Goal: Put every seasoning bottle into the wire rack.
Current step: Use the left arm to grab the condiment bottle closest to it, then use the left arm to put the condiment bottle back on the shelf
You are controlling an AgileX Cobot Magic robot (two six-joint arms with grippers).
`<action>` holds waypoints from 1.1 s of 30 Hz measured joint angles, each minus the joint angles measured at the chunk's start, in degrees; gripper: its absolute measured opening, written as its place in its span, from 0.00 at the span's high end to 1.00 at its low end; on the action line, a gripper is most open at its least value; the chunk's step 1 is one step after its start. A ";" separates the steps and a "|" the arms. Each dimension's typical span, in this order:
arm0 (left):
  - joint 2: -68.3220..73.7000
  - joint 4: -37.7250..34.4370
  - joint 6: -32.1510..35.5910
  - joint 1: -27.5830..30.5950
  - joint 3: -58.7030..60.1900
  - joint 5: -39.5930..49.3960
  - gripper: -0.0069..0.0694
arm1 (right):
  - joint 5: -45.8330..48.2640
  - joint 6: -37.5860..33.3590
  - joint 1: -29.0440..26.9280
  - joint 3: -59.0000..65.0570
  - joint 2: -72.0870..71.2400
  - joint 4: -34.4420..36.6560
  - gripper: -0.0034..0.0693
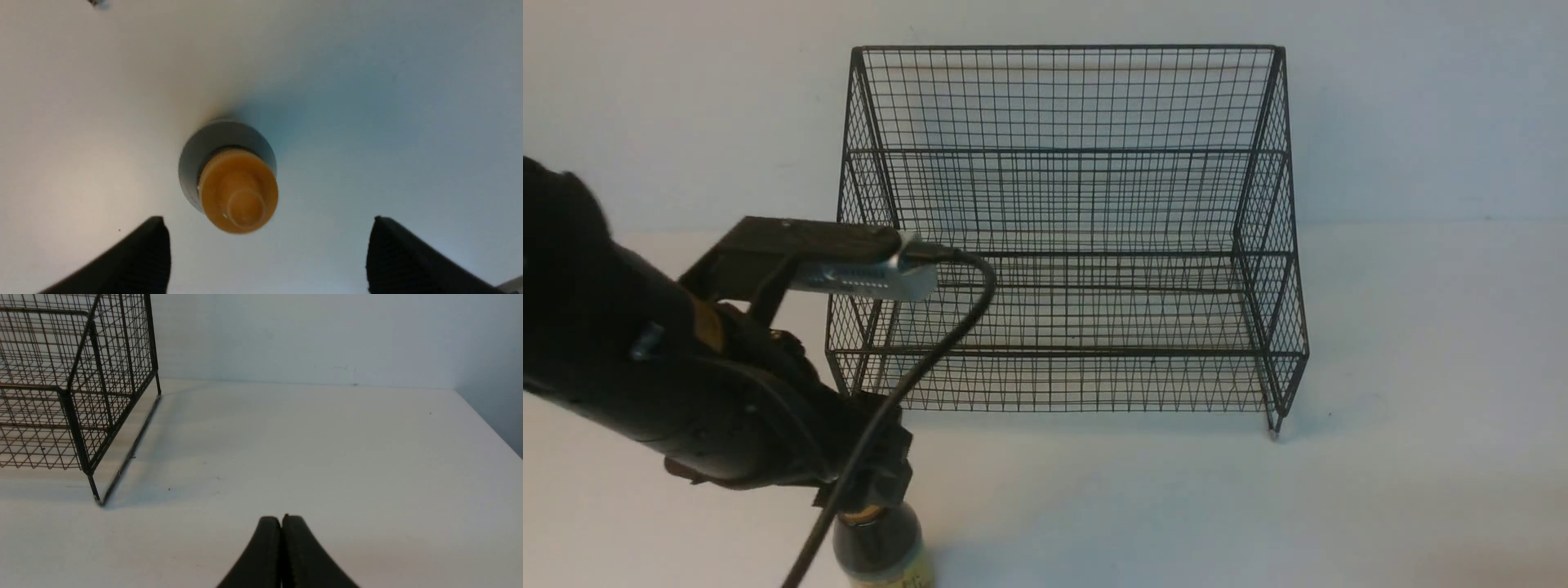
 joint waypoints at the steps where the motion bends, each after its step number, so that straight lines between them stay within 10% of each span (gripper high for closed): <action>1: 0.97 0.98 -0.55 -0.21 0.00 -0.14 0.14 | 0.00 0.00 0.00 0.00 0.00 0.00 0.97; 19: 9.15 5.08 -1.24 -0.40 -0.07 -4.43 0.18 | 0.00 0.00 0.00 0.00 0.00 0.00 0.97; 33: 9.80 5.13 -1.20 -0.46 -0.62 -1.68 0.53 | 0.00 0.00 0.00 0.00 0.00 0.00 0.97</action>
